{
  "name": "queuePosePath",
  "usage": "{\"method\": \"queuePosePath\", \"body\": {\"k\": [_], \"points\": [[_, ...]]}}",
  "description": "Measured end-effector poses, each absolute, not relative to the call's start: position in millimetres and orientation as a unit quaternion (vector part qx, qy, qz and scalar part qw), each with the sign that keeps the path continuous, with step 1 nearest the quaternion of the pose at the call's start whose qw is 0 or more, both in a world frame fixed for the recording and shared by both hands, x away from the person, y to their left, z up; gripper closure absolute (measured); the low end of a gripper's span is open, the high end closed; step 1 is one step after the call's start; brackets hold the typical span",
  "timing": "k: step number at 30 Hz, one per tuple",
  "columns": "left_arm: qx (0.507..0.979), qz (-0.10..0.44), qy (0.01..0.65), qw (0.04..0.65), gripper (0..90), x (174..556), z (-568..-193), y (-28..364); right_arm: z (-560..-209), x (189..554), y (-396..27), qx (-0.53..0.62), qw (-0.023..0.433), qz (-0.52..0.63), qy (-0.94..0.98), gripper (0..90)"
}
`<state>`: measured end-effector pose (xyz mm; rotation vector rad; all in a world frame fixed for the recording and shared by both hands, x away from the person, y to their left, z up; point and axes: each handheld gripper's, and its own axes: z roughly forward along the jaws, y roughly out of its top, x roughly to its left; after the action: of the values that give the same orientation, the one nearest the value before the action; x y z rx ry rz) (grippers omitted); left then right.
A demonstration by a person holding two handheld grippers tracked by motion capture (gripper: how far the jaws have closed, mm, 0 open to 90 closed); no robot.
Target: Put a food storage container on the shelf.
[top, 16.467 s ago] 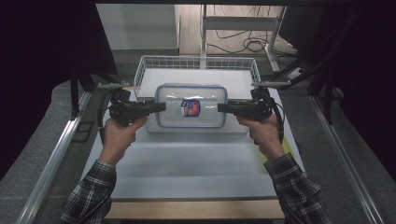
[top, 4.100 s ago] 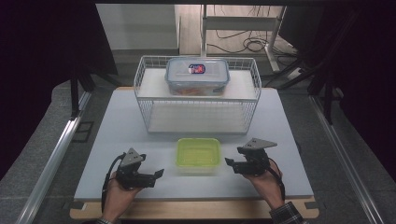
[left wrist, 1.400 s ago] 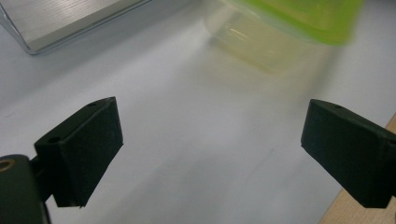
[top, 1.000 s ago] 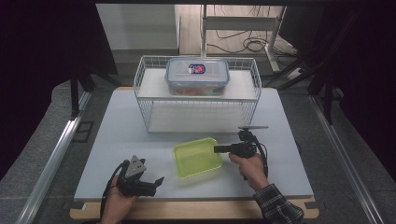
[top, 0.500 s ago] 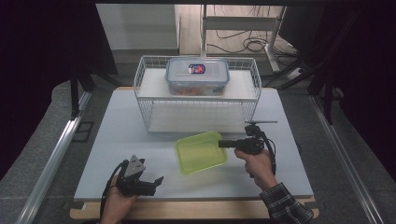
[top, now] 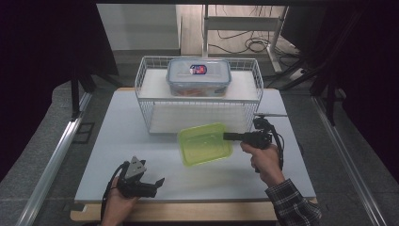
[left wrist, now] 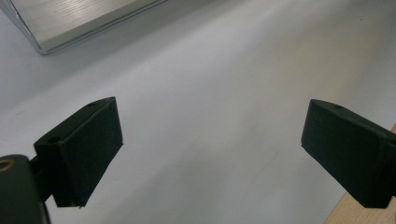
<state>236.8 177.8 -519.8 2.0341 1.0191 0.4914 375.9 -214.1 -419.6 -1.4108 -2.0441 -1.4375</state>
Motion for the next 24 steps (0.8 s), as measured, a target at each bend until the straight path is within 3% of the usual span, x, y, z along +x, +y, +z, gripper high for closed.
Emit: {"method": "queuePosePath", "body": {"k": [24], "points": [[0.802,0.195,0.401,0.396,5.1,237.0,-519.4,178.8,-363.3,387.6,-224.0,-0.483,0.106,-0.54,-0.682,80.4]]}}
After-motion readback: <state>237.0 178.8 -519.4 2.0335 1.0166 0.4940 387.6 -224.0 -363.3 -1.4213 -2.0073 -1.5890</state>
